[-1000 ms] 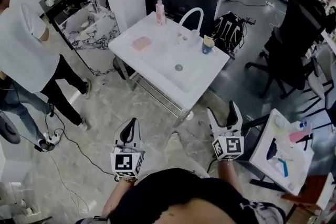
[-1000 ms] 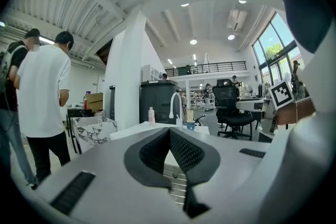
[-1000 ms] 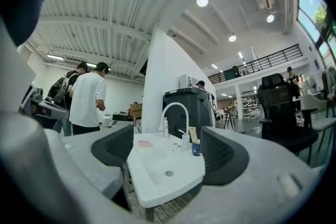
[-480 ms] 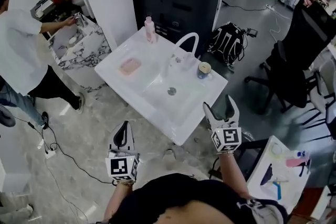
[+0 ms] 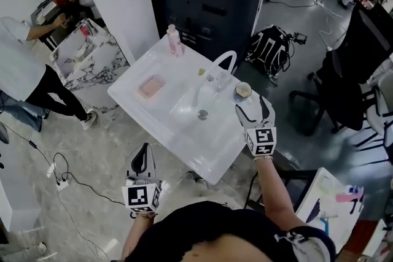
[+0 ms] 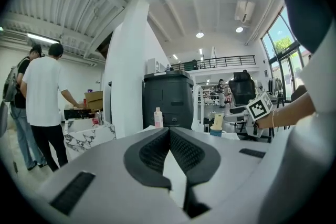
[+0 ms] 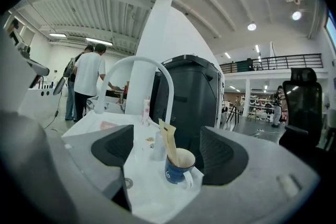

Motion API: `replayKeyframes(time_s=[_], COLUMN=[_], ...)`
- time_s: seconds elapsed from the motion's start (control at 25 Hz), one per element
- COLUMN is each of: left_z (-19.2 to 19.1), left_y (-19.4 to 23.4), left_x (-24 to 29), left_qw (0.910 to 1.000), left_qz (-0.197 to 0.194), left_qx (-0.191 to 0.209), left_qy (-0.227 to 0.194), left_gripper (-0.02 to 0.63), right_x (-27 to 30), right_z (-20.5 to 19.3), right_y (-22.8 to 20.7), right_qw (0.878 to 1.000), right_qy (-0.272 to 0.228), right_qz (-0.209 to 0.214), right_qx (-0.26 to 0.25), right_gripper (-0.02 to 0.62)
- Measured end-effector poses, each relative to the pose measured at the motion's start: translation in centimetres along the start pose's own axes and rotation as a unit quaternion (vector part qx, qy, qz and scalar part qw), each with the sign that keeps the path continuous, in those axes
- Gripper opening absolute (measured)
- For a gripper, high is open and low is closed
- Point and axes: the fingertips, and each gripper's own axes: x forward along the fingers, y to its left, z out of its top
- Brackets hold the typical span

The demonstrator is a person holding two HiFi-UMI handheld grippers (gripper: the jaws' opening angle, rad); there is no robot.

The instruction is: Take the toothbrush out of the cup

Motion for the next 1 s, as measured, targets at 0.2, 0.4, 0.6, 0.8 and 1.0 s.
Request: replayKeyframes(time_s=[0.2, 0.4, 0.6, 0.8, 1.0], left_z=[2.4, 1.2, 0.2, 0.5, 0.4], left_y=[1.3, 2.3, 3.9, 4.6, 4.6], left_x=[2.8, 3.9, 4.4, 5.1, 5.2], left_qw=[0.9997, 0.9999, 0.9999, 0.9999, 0.9999], left_qz=[-0.006, -0.002, 0.008, 0.012, 0.012], left_qx=[0.017, 0.009, 0.0, -0.003, -0.006], left_qy=[-0.016, 0.003, 0.014, 0.008, 0.008], left_gripper=[0.002, 0.002, 0.002, 0.002, 0.002], right_x=[5.1, 8.2, 9.2, 10.1, 9.6], right_z=[-2.8, -5.8, -6.8, -6.4, -4.7], right_y=[-0.6, -1.5, -2.1, -2.8, -3.2], right_qw=[0.999, 0.996, 0.994, 0.994, 0.995], right_qy=[0.047, 0.092, 0.105, 0.11, 0.094], right_qz=[0.013, 0.007, -0.002, -0.01, -0.011], right_qx=[0.012, 0.005, -0.002, -0.02, -0.016], right_gripper=[0.38, 0.348, 0.083, 0.038, 0.032])
